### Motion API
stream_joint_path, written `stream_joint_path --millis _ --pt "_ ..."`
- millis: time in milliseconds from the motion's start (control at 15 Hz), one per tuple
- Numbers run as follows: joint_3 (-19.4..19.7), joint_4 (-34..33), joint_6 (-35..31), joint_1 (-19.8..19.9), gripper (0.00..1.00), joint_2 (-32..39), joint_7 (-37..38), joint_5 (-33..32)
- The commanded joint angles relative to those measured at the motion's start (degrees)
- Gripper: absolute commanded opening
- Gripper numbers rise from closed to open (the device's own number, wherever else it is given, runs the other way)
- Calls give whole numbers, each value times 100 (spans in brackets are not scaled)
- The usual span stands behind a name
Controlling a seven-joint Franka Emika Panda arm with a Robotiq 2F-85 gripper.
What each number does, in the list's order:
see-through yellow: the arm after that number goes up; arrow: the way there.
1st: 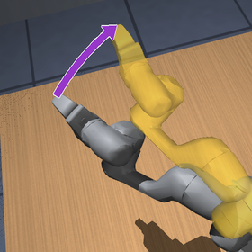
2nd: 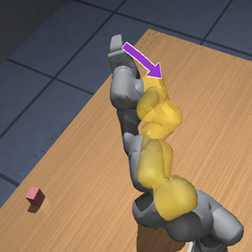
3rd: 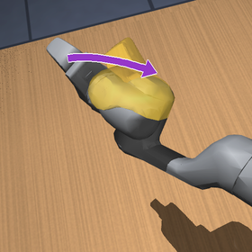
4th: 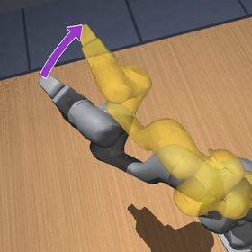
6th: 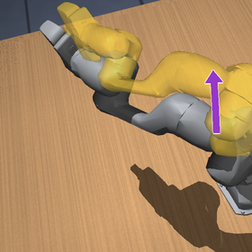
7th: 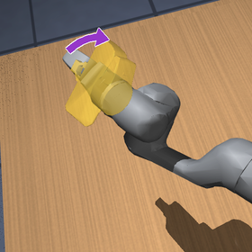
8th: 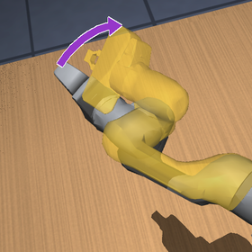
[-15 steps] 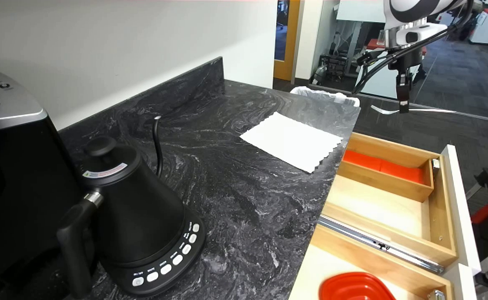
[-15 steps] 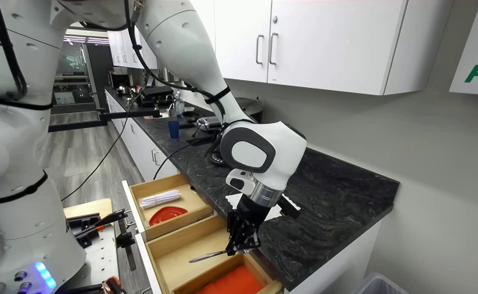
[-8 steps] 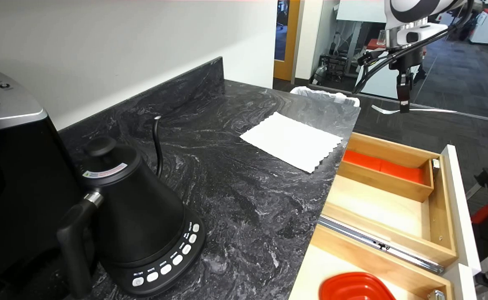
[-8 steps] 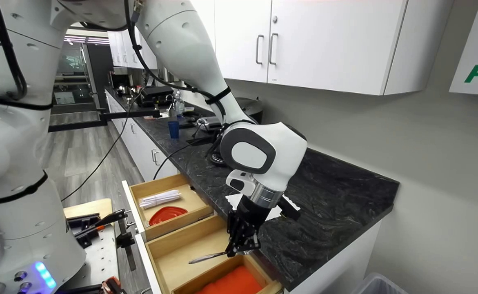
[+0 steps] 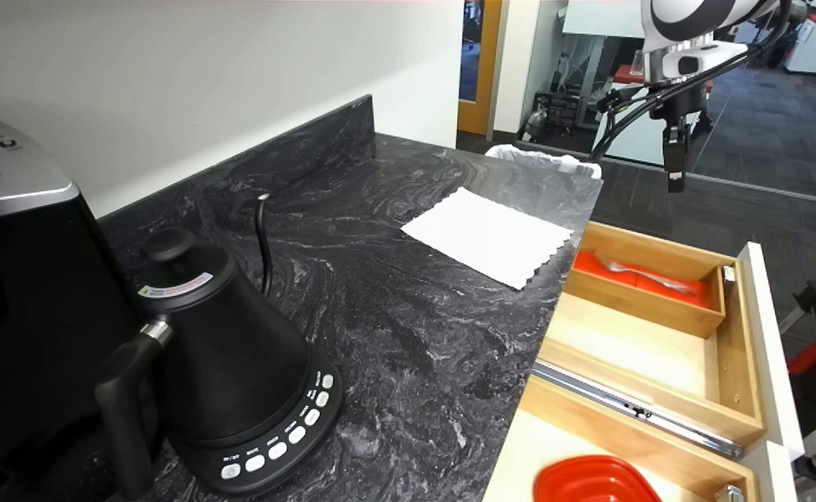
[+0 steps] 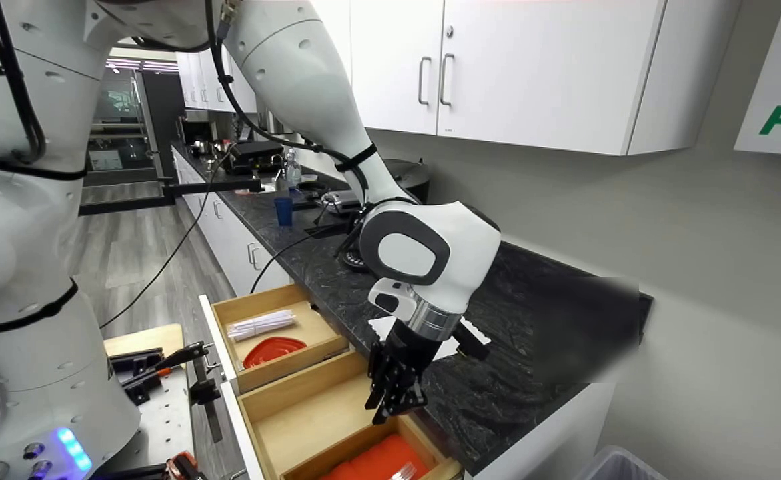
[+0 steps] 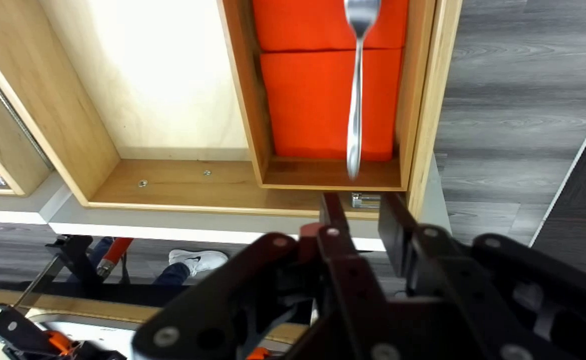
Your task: Remove the fork from the counter and place it inside the open drawer on the right
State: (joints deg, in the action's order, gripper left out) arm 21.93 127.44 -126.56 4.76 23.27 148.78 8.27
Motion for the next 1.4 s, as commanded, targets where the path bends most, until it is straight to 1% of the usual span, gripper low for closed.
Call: stream_joint_path --millis 0,333,467,533,600,667,733,1333 --pt "98 -8 11 -64 56 7 49 -45" --pt "136 -24 26 -93 90 22 50 -41" --pt "220 -45 40 -165 100 56 49 -15" --pt "191 -45 35 -135 100 48 49 -38" --pt "297 -63 22 -222 100 81 50 -6" --pt "-68 -12 -1 131 97 -10 50 -88" --pt "-27 -5 -6 102 100 -10 49 -87" --pt "21 -11 -7 55 100 9 50 -88"
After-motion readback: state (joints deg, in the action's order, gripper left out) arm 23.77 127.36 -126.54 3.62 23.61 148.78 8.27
